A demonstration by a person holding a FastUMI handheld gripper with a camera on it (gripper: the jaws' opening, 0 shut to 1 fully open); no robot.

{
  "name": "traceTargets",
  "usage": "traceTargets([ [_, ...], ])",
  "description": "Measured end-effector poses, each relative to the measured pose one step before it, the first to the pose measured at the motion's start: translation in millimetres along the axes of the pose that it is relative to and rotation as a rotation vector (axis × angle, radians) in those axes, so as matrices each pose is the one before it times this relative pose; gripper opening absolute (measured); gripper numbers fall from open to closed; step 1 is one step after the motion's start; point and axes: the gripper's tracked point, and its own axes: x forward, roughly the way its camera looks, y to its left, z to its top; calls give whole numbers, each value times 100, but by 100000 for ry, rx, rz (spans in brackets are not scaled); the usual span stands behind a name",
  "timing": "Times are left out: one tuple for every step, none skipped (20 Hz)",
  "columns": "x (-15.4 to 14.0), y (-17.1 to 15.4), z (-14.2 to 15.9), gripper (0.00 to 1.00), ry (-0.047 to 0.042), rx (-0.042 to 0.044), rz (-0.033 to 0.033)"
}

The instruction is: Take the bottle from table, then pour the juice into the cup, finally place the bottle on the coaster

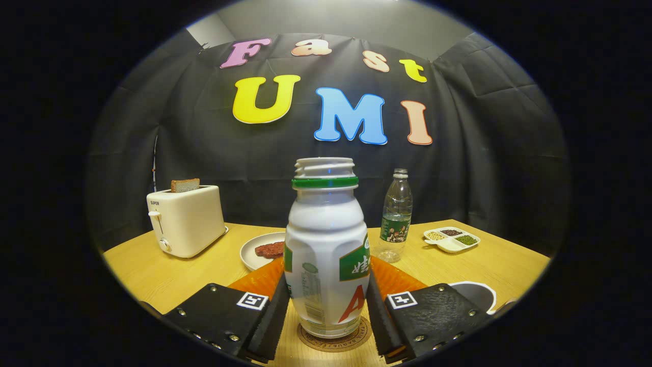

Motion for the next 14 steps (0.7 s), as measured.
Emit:
traceTargets([
  [89,19,-141,70,308,-146,85],
  [104,-31,-458,70,485,115,21],
  [44,24,-250,70,379,452,159],
  [102,-5,-314,70,494,460,136],
  [51,-7,-42,70,181,109,13],
  [22,-199,-121,70,-39,-84,-361],
  [-32,-165,33,70,-114,-128,-210],
  [73,3,52,70,-137,90,-202],
  [-24,-62,82,70,-21,99,-263],
  [-12,-26,-207,70,164,229,39],
  [71,-41,-107,71,386,245,127],
  [67,-14,-195,70,480,-209,-112],
  [8,-16,-75,70,312,-72,-1],
  [-30,-117,-134,70,75,87,124],
])
